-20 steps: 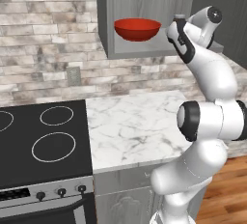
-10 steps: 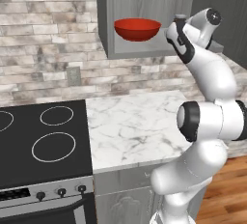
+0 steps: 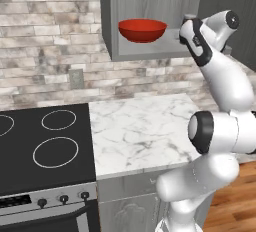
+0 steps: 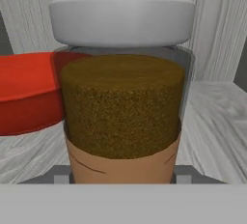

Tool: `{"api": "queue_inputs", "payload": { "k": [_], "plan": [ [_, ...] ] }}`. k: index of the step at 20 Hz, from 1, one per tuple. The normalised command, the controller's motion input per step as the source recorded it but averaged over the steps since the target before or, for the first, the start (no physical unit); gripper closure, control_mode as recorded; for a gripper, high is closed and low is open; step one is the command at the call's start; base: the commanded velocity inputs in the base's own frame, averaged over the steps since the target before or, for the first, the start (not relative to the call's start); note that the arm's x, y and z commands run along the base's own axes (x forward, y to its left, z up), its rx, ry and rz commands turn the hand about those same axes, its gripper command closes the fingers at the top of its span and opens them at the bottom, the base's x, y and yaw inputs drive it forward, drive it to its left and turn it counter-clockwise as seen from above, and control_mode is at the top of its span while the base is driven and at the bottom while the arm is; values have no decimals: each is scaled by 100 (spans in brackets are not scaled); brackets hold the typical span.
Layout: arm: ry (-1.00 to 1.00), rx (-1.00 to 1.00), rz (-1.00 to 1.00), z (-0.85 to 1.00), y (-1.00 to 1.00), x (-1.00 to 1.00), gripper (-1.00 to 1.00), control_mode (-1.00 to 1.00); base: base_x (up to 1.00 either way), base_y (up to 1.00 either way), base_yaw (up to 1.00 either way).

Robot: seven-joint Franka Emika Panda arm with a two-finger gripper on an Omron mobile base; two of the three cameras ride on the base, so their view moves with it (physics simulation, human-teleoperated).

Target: Take the cinnamon bottle from the cabinet and place it on the dining table, next to the plate with the cupcake. Then take the chocolate from the dining counter and place it on the cupcake plate.

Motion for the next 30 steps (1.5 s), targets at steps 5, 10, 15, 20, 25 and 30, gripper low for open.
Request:
{"api": "queue_inputs", "payload": {
  "k": [5, 10, 15, 20, 25, 30],
  "plan": [
    [0, 0, -4, 8, 21, -56, 100, -100, 0, 0, 0],
    [0, -5, -6, 13, 34, -53, 100, -100, 0, 0, 0],
    [0, -8, -9, 2, 48, -52, 100, -100, 0, 0, 0],
    [0, -2, -11, 0, 46, -60, 100, -100, 0, 0, 0],
    [-1, 0, -10, 0, 39, -65, 100, -100, 0, 0, 0],
    [-1, 0, -10, -1, 37, -63, 100, -100, 0, 0, 0]
  ]
}}
